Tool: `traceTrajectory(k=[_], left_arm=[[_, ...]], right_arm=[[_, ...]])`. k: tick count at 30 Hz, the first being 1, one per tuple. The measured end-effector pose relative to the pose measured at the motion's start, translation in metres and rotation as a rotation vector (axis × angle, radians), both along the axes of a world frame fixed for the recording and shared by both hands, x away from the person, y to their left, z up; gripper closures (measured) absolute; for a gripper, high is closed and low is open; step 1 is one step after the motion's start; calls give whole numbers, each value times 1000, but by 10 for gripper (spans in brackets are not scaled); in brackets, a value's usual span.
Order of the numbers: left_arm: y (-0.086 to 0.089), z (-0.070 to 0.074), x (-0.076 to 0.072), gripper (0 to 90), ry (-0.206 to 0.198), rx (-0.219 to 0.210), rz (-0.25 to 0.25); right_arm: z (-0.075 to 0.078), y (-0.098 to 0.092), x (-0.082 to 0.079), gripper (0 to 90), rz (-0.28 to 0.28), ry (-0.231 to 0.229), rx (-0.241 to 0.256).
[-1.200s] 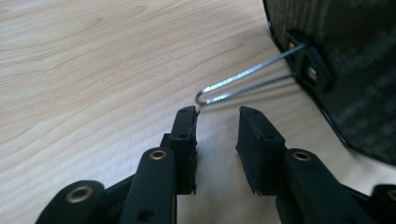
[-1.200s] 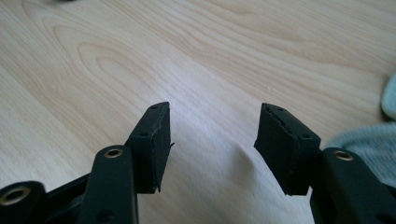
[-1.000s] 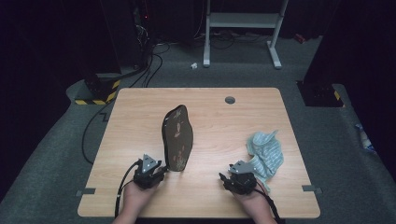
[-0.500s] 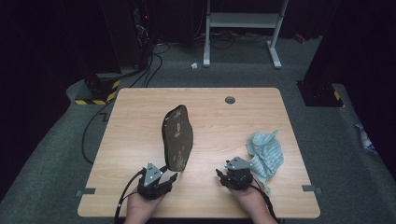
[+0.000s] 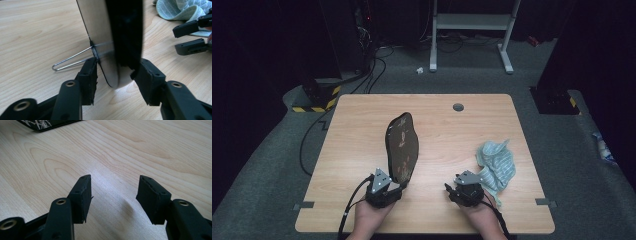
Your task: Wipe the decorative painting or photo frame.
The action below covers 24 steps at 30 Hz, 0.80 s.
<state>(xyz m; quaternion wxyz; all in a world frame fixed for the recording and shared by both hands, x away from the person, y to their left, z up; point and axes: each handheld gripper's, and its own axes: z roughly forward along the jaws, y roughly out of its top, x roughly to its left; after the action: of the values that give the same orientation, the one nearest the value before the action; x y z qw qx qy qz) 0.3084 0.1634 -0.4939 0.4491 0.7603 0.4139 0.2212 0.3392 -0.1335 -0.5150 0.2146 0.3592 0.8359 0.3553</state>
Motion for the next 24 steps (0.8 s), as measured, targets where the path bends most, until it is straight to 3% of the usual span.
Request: traceTrajectory(k=[24], left_arm=[[11,-2,-4,667,-30,19,28]], right_arm=[[1,1,0,449,7,0,0]])
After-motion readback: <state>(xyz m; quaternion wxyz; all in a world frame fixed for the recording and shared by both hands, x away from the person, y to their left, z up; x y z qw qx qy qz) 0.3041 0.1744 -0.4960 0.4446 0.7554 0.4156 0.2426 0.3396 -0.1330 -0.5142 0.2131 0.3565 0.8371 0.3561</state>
